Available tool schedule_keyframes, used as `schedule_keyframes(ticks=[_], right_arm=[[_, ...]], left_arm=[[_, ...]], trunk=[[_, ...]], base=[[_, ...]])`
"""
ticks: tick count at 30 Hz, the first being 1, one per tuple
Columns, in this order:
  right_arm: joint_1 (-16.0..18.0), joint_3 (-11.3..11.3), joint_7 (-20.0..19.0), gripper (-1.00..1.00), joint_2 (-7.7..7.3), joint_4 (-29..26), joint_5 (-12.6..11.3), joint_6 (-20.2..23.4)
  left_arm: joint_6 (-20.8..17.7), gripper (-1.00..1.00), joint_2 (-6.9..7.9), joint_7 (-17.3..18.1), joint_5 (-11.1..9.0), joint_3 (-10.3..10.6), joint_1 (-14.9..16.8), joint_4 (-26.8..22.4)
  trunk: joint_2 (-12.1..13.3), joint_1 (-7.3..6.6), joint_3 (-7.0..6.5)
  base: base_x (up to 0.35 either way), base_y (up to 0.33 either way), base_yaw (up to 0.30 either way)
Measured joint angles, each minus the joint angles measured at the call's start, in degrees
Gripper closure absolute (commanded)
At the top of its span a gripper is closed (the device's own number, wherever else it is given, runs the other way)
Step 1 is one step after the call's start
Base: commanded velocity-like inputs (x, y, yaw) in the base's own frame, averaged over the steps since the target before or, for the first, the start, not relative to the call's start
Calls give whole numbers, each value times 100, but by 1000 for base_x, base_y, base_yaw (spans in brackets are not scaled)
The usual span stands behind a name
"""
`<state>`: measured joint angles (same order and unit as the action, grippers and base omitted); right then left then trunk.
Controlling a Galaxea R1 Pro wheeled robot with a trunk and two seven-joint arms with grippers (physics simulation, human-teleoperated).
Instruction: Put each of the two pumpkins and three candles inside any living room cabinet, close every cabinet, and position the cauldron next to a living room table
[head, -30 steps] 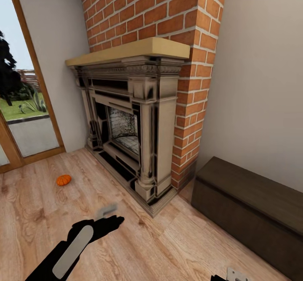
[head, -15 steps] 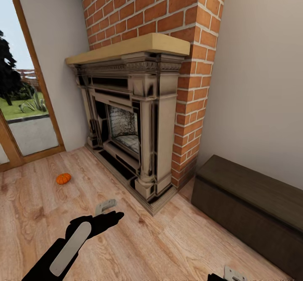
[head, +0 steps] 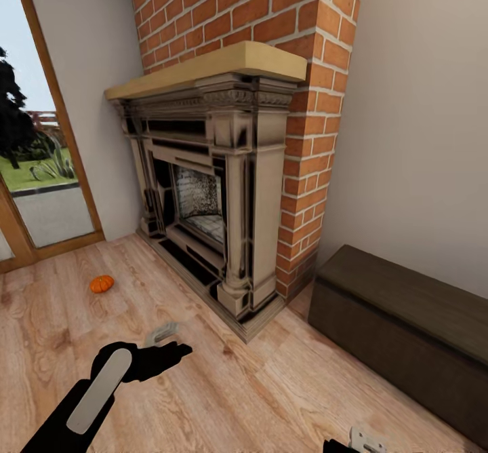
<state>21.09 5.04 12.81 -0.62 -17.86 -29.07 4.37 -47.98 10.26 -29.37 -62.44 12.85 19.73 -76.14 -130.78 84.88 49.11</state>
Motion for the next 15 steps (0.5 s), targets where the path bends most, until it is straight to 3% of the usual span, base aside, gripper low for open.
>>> schedule_keyframes(ticks=[15], right_arm=[[0,1,-6,-100,9,-1,1,-29]], left_arm=[[-55,-100,-25,0,-24,-23,0,0]], trunk=[[-602,330,269]], base=[[0,0,0]])
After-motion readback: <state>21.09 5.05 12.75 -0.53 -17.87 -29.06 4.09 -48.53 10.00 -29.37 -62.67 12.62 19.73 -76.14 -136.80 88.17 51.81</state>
